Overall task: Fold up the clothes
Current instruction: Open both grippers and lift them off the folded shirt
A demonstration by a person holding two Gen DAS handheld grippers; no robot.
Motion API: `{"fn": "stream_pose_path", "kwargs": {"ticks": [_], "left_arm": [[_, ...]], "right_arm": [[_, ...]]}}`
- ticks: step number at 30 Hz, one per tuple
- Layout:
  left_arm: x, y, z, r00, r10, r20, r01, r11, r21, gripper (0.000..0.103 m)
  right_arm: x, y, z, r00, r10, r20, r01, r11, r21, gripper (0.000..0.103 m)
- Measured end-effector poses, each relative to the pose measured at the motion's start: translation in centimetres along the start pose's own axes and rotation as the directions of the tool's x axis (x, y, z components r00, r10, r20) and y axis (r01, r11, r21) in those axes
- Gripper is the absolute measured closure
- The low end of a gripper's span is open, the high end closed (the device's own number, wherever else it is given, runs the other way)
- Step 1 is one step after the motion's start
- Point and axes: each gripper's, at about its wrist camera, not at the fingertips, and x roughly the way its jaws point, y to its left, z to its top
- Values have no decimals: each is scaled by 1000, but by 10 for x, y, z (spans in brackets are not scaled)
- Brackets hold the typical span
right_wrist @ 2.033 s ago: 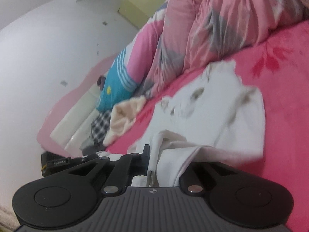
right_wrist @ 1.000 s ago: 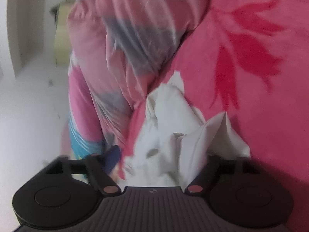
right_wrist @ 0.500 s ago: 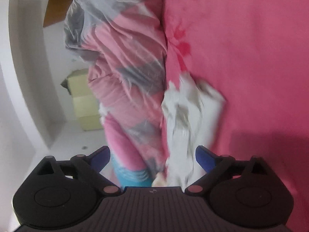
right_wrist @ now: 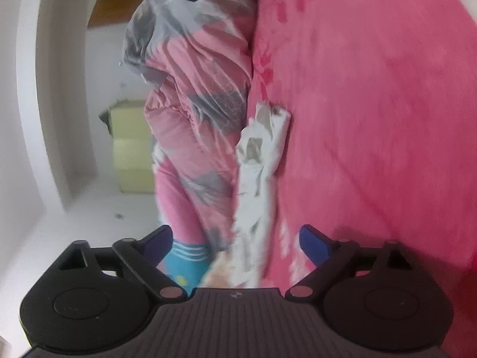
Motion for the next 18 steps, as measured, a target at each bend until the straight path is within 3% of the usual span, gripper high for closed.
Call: {"fn": "stream_pose_path", "kwargs": {"ticks": [1, 3, 5, 10, 18], "left_arm": [[16, 5, -13, 1000, -3, -23, 3, 1000, -22, 7], [47, 15, -40, 998, -11, -67, 7, 998, -67, 18], [71, 27, -52, 998, -19, -65, 11, 993, -122, 26], [108, 61, -54, 1000, 1, 8, 1, 957, -291, 29], [134, 82, -47, 993, 30, 115, 13, 936, -353, 49]], "right_arm": [[3, 3, 1, 1000, -28, 0, 28, 999, -37, 18], [13, 8, 5, 996, -90, 3, 90, 990, -107, 23], [24, 10, 9, 990, -137, 7, 137, 981, -140, 26], [56, 14, 21, 981, -192, 22, 193, 965, -178, 29], [119, 30, 32, 966, -257, -25, 238, 923, -304, 30]]}}
